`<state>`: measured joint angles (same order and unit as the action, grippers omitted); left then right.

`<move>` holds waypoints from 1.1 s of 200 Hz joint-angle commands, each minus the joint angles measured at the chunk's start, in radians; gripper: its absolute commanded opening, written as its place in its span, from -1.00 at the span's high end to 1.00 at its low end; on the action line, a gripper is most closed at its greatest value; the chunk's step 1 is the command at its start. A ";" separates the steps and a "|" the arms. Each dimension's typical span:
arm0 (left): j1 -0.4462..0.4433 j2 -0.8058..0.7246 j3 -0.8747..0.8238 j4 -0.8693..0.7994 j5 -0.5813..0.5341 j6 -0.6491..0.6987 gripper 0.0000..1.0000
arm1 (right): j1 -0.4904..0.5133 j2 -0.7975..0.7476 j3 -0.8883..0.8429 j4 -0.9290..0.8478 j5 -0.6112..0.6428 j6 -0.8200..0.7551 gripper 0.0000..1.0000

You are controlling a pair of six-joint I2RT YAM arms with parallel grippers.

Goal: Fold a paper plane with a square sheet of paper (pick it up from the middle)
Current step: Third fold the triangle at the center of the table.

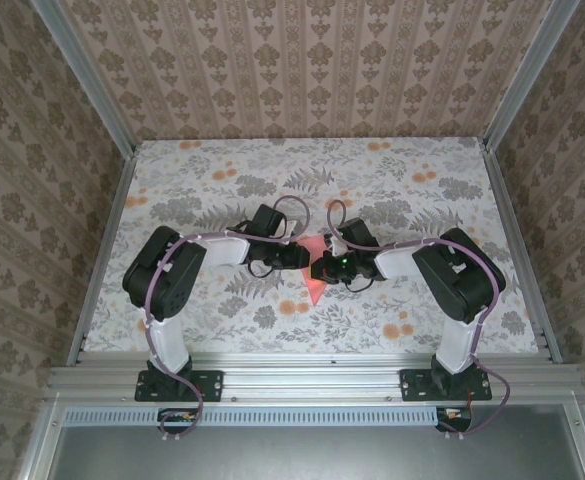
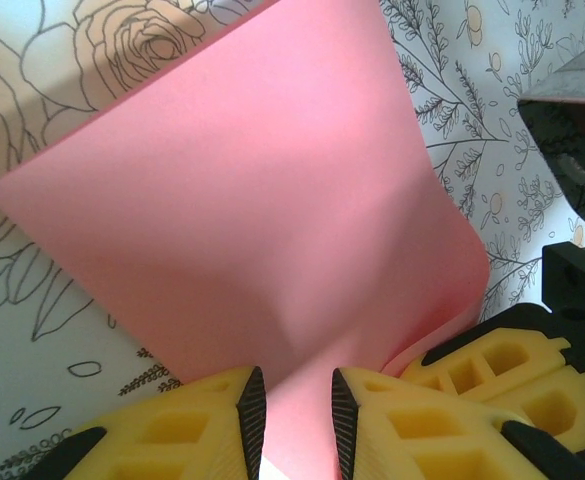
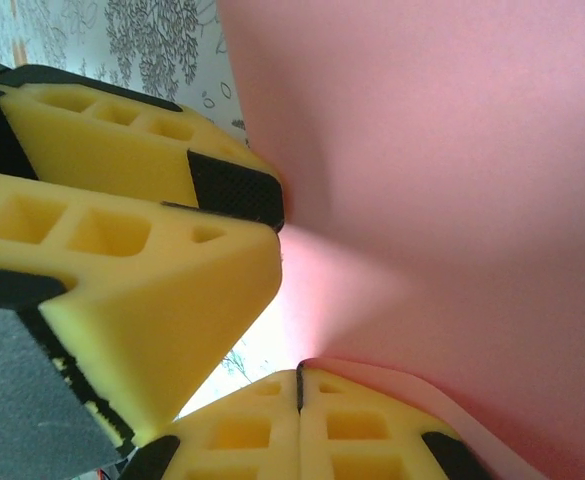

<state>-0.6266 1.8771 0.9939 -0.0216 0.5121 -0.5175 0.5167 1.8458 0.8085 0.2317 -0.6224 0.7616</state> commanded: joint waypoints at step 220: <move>0.034 -0.172 -0.080 0.046 -0.025 -0.141 0.16 | 0.001 0.070 -0.008 -0.071 0.032 -0.038 0.96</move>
<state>-0.6003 1.8034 0.9283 0.0669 0.5388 -0.6487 0.5133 1.8660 0.8078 0.2440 -0.6392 0.7513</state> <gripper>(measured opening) 0.423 0.056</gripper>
